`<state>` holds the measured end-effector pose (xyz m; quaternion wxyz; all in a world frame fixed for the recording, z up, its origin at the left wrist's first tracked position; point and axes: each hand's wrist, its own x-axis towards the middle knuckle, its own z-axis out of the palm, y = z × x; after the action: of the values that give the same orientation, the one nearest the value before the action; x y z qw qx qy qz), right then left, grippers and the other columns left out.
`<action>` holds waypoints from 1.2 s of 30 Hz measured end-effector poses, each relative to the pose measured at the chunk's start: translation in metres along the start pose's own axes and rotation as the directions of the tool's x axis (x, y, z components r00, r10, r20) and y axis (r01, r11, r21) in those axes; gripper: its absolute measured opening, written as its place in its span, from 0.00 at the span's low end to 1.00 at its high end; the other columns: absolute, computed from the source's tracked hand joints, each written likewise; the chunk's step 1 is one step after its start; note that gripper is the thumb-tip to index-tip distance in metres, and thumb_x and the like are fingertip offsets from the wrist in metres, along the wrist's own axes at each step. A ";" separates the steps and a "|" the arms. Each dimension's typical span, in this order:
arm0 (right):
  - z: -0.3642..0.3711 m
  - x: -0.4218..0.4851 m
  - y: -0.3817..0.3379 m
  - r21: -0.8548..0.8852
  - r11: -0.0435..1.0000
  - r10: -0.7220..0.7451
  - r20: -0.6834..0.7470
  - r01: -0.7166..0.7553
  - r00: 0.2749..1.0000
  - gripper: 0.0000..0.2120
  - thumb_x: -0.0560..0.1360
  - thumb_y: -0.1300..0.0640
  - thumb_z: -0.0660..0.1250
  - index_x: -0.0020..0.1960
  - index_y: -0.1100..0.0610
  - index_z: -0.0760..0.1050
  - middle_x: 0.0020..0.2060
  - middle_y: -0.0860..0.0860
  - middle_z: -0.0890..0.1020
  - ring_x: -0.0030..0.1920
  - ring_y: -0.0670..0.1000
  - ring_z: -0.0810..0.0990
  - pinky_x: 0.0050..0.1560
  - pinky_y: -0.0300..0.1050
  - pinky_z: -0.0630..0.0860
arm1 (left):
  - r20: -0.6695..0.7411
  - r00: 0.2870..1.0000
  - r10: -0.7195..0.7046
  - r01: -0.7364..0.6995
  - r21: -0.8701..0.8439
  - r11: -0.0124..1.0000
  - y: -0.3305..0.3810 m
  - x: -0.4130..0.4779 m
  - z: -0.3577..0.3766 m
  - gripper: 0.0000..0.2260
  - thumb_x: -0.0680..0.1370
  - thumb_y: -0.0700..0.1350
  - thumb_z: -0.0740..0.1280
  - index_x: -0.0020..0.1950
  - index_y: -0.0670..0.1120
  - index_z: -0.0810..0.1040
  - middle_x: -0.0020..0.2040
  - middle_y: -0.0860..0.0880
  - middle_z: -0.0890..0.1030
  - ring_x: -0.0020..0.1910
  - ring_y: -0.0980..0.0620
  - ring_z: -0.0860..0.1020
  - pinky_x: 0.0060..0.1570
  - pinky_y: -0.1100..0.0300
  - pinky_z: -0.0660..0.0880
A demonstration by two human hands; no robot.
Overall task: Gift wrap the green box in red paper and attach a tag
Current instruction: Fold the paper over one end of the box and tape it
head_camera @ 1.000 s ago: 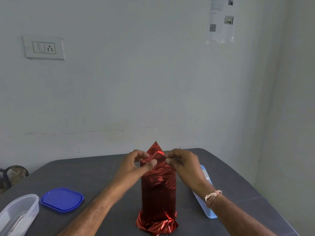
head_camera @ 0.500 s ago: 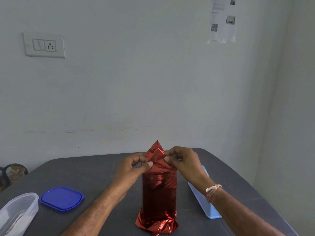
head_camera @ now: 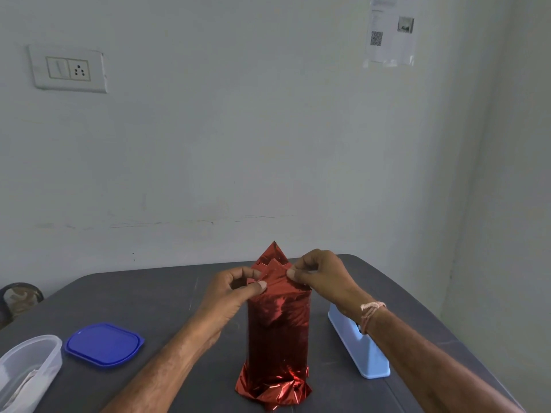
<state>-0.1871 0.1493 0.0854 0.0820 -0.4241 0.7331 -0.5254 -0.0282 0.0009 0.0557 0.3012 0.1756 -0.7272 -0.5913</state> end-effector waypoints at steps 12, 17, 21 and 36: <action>0.007 0.007 0.013 -0.002 1.000 0.009 -0.032 -0.009 0.999 0.05 0.73 0.56 0.79 0.40 0.53 0.85 0.45 0.50 0.87 0.47 0.48 0.86 0.51 0.43 0.83 | -0.095 0.995 -0.019 0.019 -0.009 1.000 0.001 0.016 0.011 0.19 0.71 0.48 0.80 0.57 0.45 0.78 0.52 0.48 0.82 0.49 0.53 0.81 0.42 0.67 0.76; 0.008 0.007 0.017 0.013 1.000 0.009 -0.044 -0.008 0.999 0.05 0.72 0.55 0.79 0.40 0.52 0.84 0.44 0.48 0.86 0.46 0.46 0.84 0.44 0.38 0.77 | -0.091 0.991 -0.098 0.090 -0.087 0.992 -0.002 0.022 0.012 0.28 0.68 0.49 0.81 0.64 0.49 0.73 0.54 0.43 0.84 0.53 0.48 0.84 0.40 0.66 0.77; 0.010 0.006 0.021 0.023 1.000 -0.001 -0.066 0.003 0.998 0.05 0.72 0.54 0.80 0.41 0.52 0.84 0.45 0.47 0.86 0.47 0.46 0.85 0.47 0.41 0.80 | -0.056 0.987 -0.151 0.147 -0.071 0.987 0.002 0.030 0.013 0.28 0.67 0.50 0.82 0.63 0.47 0.76 0.54 0.46 0.85 0.51 0.51 0.84 0.39 0.68 0.77; 0.009 0.006 0.014 0.033 0.999 -0.014 -0.012 0.014 1.000 0.03 0.73 0.59 0.78 0.44 0.52 0.86 0.45 0.46 0.85 0.47 0.42 0.84 0.46 0.32 0.79 | 0.008 0.979 -0.202 0.203 -0.062 0.977 0.002 0.033 0.015 0.13 0.71 0.44 0.80 0.52 0.40 0.86 0.44 0.45 0.88 0.42 0.52 0.87 0.36 0.69 0.78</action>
<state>-0.1932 0.1402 0.0712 0.0812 -0.4248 0.7218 -0.5403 -0.0629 -0.0077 0.0640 0.2441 0.2386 -0.6869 -0.6416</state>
